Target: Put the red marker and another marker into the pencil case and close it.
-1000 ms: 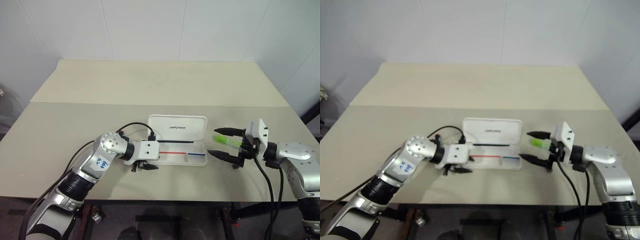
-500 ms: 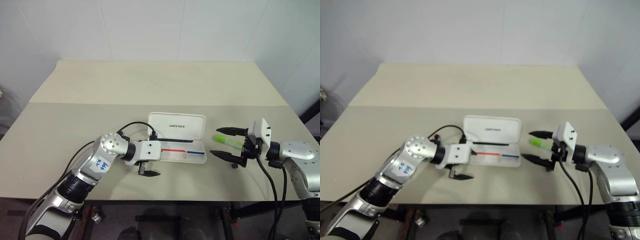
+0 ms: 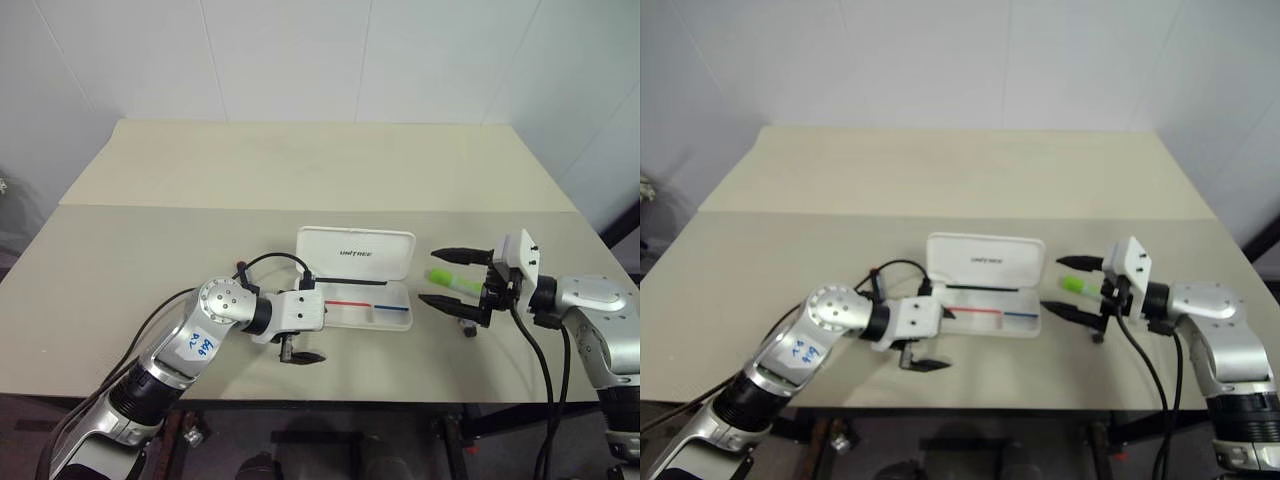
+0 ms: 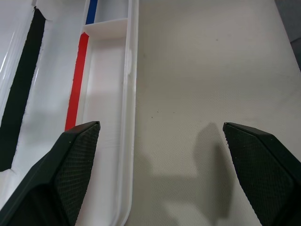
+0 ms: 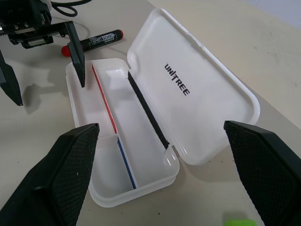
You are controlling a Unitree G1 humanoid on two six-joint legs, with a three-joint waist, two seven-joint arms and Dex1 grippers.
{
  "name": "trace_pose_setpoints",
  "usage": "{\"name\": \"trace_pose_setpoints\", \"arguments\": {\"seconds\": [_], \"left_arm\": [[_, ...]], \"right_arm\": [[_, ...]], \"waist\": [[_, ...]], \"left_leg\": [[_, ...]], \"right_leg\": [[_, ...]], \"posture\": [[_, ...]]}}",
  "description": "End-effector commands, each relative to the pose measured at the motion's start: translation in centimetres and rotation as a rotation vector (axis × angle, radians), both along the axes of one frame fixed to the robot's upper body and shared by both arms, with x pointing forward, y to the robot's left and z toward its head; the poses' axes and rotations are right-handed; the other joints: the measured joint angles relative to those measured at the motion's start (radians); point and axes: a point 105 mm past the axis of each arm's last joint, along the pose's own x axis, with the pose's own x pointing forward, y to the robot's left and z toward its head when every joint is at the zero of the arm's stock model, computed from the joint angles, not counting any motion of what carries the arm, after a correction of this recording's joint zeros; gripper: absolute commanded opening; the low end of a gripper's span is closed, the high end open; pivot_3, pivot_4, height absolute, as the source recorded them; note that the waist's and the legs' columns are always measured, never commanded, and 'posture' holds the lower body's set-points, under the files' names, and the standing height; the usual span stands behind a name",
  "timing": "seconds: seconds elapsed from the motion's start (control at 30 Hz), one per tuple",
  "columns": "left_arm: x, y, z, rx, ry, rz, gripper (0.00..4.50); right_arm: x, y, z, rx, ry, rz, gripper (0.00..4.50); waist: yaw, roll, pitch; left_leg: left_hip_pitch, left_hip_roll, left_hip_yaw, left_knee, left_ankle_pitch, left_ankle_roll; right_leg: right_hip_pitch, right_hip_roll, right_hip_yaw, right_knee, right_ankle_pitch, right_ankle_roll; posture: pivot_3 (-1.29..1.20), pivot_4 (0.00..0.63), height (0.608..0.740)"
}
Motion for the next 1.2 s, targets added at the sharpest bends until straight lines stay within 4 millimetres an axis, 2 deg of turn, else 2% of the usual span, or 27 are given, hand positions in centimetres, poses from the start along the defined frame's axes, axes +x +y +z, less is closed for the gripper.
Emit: {"name": "trace_pose_setpoints", "arguments": {"seconds": [0.03,0.2,0.33,0.43,0.53,0.7,0.83,0.97,1.2], "left_arm": [[-0.3,-0.4,1.8,-0.067,-0.053,0.005,4.45],[0.1,-0.6,4.7,-0.191,-0.143,0.081,4.45],[0.5,-0.4,7.3,-0.321,-0.242,0.223,4.45],[1.1,-0.2,10.4,-0.508,-0.342,0.391,4.45],[2.1,1.0,11.5,-0.624,-0.36,0.586,4.45],[4.2,6.7,11.0,-0.717,-0.407,1.111,4.45],[4.4,9.5,10.1,-0.804,-0.359,1.435,4.45],[4.3,9.7,7.9,-0.834,-0.208,1.601,4.45],[4.4,8.5,5.2,-0.795,-0.045,1.655,4.45]], "right_arm": [[0.0,0.1,1.0,0.009,-0.045,0.013,4.5],[-0.4,0.2,1.2,0.022,-0.044,0.033,4.5],[-0.5,-0.2,1.4,0.009,-0.032,0.051,4.5],[-0.3,-0.3,1.4,-0.007,-0.015,0.068,4.5],[0.3,-0.5,2.1,0.049,-0.031,0.06,4.5],[0.5,-0.7,2.8,0.074,-0.032,0.129,4.5],[0.6,-1.0,2.9,0.062,-0.023,0.183,4.5],[1.5,-0.7,2.5,0.025,-0.024,0.19,4.5],[2.1,-0.1,1.8,0.014,-0.025,0.187,4.5]], "waist": [[0.0,0.0,0.0],[0.0,0.0,0.0],[0.0,0.0,0.0],[0.0,0.0,0.0],[0.0,-0.001,0.0],[-0.003,-0.001,0.001],[-0.001,-0.002,0.001],[0.001,-0.002,0.001],[-0.001,-0.003,0.002]], "left_leg": [[0.0,0.0,0.0,0.0,0.0,0.0],[0.0,0.0,0.0,0.0,0.0,0.0],[0.0,0.0,0.0,0.0,0.0,0.0],[0.0,0.0,0.0,0.0,0.0,0.0],[0.0,-0.001,0.0,0.0,0.0,0.0],[0.001,-0.001,-0.001,0.0,0.0,0.0],[0.0,-0.001,-0.001,0.0,0.0,0.0],[-0.001,-0.001,-0.001,0.0,0.0,0.0],[-0.001,-0.001,-0.001,-0.001,0.0,-0.001]], "right_leg": [[0.0,0.0,0.0,0.0,0.0,0.0],[0.0,0.0,0.0,0.0,0.0,0.0],[0.0,0.0,0.0,0.0,0.001,0.002],[0.0,0.0,0.0,0.0,0.003,0.005],[0.0,0.0,0.001,0.0,0.004,0.007],[0.001,0.0,0.001,0.0,0.004,0.007],[0.001,0.0,0.001,-0.001,0.005,0.008],[0.001,0.0,0.001,-0.002,0.005,0.009],[0.001,0.0,0.001,-0.003,0.005,0.009]], "posture": [[0.0,0.15,0.74],[0.0,0.15,0.74],[0.0,0.15,0.74],[0.0,0.15,0.74],[0.0,0.15,0.74],[0.0,0.15,0.74],[0.0,0.15,0.74],[0.0,0.15,0.74],[0.0,0.15,0.74]]}}
